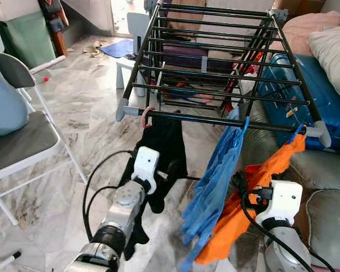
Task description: Hang hanger
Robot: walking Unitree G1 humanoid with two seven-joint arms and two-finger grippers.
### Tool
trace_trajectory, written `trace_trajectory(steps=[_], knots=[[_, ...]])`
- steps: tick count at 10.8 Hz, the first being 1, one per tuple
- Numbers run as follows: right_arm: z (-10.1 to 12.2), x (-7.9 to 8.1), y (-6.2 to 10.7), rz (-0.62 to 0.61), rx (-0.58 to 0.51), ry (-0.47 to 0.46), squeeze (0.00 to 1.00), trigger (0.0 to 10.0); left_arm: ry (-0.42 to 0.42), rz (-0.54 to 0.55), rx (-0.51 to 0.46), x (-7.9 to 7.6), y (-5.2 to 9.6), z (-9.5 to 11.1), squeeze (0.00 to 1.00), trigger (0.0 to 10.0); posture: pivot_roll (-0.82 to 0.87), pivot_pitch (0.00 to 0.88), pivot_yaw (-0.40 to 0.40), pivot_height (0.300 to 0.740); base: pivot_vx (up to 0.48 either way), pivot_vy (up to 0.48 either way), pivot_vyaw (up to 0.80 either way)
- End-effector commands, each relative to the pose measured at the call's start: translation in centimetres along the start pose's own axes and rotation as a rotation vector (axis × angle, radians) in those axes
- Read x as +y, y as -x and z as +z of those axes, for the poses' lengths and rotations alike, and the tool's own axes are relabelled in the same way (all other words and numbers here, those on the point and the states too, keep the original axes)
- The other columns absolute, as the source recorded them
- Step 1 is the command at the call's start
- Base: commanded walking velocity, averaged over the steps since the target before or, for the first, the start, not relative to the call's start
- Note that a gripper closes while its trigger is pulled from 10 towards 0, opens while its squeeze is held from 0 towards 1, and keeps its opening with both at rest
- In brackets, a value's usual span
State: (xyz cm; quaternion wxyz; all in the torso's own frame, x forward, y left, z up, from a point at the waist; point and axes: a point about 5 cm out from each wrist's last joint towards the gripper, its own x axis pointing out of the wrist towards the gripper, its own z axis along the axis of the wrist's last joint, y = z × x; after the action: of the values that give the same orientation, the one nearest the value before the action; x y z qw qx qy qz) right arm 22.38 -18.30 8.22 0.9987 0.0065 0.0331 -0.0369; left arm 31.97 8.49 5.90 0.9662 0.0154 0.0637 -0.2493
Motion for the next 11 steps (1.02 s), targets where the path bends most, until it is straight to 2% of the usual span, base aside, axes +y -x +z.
trace_trajectory(steps=[1,2,3,4,5,9,11], knots=[[0.7,-0.3,0.0,-0.021,-0.035,0.000,0.94,10.0,-0.021,-0.009,-0.005,0.1,0.3,0.0,0.00,10.0,0.01,0.000,-0.038,0.740,0.000,0.000,0.00],[0.9,-0.2,0.2,-0.035,-0.048,-0.004,0.91,10.0,-0.031,-0.001,0.000,0.6,0.6,-0.2,0.00,10.0,0.00,0.000,-0.029,0.740,0.000,0.000,0.00],[0.7,-0.4,0.7,-0.081,-0.060,-0.013,0.56,10.0,-0.061,0.026,0.015,1.5,1.2,-0.5,0.00,10.0,0.00,0.000,-0.007,0.740,0.000,0.000,0.00],[0.4,-0.5,1.1,-0.105,-0.053,-0.020,0.24,10.0,-0.055,0.016,0.018,1.6,1.3,-0.4,0.00,10.0,0.00,0.000,0.000,0.740,0.000,0.000,0.00],[0.1,-0.5,1.3,-0.112,-0.044,-0.026,0.00,10.0,-0.069,-0.007,0.021,1.4,1.4,-0.4,0.00,10.0,0.00,0.000,0.004,0.740,0.000,0.000,0.00],[0.3,-0.6,0.8,-0.110,-0.049,-0.030,0.00,10.0,-0.083,0.015,0.023,1.7,0.9,0.2,0.00,10.0,0.02,0.000,-0.025,0.740,0.000,0.000,0.00],[0.3,-1.4,0.5,-0.132,-0.051,-0.042,0.00,10.0,-0.087,0.030,0.031,2.1,1.4,0.0,0.00,10.0,0.03,0.000,-0.032,0.740,-0.261,0.000,0.00]])
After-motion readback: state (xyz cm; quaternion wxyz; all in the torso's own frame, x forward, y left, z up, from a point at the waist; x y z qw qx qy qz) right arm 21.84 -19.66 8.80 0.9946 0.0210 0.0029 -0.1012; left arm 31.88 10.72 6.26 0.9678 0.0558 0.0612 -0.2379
